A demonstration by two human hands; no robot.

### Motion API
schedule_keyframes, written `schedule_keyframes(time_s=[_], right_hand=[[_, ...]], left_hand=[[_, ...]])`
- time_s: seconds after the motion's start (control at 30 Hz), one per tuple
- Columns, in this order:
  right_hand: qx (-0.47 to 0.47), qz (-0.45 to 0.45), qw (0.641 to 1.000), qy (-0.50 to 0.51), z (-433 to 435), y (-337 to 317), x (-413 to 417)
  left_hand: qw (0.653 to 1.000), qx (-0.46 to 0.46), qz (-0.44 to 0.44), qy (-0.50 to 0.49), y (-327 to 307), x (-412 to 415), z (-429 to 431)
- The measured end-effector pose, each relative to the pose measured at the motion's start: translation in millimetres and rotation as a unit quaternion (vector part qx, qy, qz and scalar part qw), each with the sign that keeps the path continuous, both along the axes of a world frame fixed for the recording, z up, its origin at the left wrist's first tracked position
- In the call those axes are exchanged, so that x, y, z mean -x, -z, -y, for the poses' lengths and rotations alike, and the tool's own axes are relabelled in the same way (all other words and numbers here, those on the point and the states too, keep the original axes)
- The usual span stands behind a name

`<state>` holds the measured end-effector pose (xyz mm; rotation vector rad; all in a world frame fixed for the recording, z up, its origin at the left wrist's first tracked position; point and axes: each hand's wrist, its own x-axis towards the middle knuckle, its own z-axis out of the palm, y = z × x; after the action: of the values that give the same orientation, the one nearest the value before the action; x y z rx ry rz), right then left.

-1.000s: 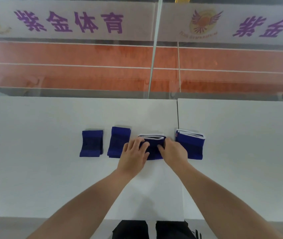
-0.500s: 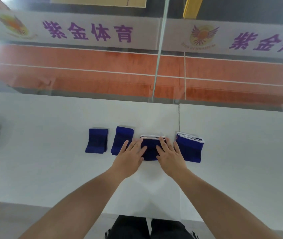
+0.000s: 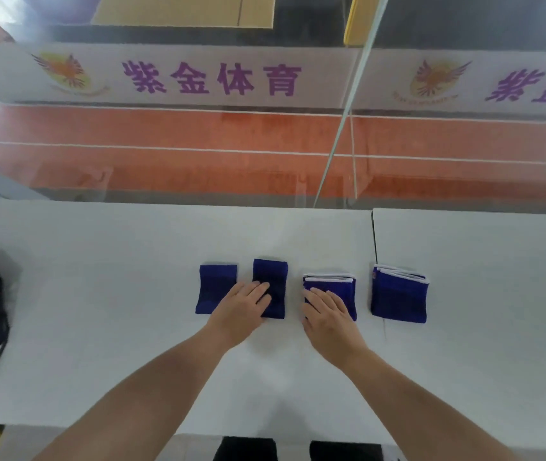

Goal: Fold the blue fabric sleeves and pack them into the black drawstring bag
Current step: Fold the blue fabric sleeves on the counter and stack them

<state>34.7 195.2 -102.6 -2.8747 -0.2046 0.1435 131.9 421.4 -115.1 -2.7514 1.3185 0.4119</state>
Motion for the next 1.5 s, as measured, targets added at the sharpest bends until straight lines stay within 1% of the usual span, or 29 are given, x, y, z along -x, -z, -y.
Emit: schedule_keyframes(time_s=[0.1, 0.17, 0.2, 0.27, 0.33, 0.43, 0.5, 0.57, 0.6, 0.67, 0.8, 0.9, 0.97, 1.03, 1.13, 1.27, 1.5], right_hand=[[-0.025, -0.018, 0.999, 0.020, -19, 4, -3], [-0.037, -0.049, 0.998, 0.029, -32, 1, -7], [-0.040, -0.071, 0.996, 0.035, -38, -3, -9], [-0.048, -0.127, 0.990, 0.045, -51, -9, -10], [-0.056, -0.174, 0.981, 0.057, -61, -13, -10], [-0.078, -0.173, 0.974, 0.122, -71, -21, -10], [-0.098, -0.190, 0.963, 0.165, -73, -25, -11], [-0.104, -0.202, 0.953, 0.200, -73, -27, -15], [-0.100, -0.199, 0.952, 0.211, -73, -26, -17], [-0.080, -0.197, 0.951, 0.226, -75, -24, -21], [-0.049, -0.241, 0.930, 0.273, -78, -14, -35], [0.000, -0.281, 0.922, 0.269, -77, -10, -49], [0.028, -0.301, 0.916, 0.264, -76, -10, -58], [0.034, -0.314, 0.909, 0.270, -71, -14, -64], [0.031, -0.326, 0.904, 0.275, -62, -19, -66], [0.039, -0.320, 0.913, 0.250, -62, -30, -62], [0.024, -0.319, 0.928, 0.190, -70, -50, -50]], left_hand=[[0.994, 0.043, 0.050, 0.089, 14, -6, -5], [0.990, 0.089, 0.058, 0.097, 17, -7, -10], [0.989, 0.122, 0.041, 0.077, 15, -6, -12], [0.982, 0.188, -0.021, 0.021, 9, 2, -15], [0.972, 0.219, -0.084, -0.016, 0, 11, -19], [0.965, 0.198, -0.162, -0.060, -14, 19, -24], [0.959, 0.172, -0.211, -0.080, -20, 20, -24], [0.954, 0.172, -0.230, -0.086, -18, 14, -20], [0.955, 0.170, -0.225, -0.087, -16, 11, -17], [0.966, 0.167, -0.183, -0.076, -12, 6, -12], [0.987, 0.121, -0.091, -0.047, 2, -8, 0], [0.985, 0.134, -0.103, -0.046, 12, -18, 10], [0.986, 0.142, -0.080, -0.028, 15, -22, 11], [0.988, 0.145, -0.055, -0.012, 18, -25, 9], [0.988, 0.144, -0.043, -0.025, 17, -22, 2], [0.985, 0.155, -0.052, -0.051, 9, -14, -5], [0.983, 0.154, -0.060, -0.085, -11, -9, -37]])
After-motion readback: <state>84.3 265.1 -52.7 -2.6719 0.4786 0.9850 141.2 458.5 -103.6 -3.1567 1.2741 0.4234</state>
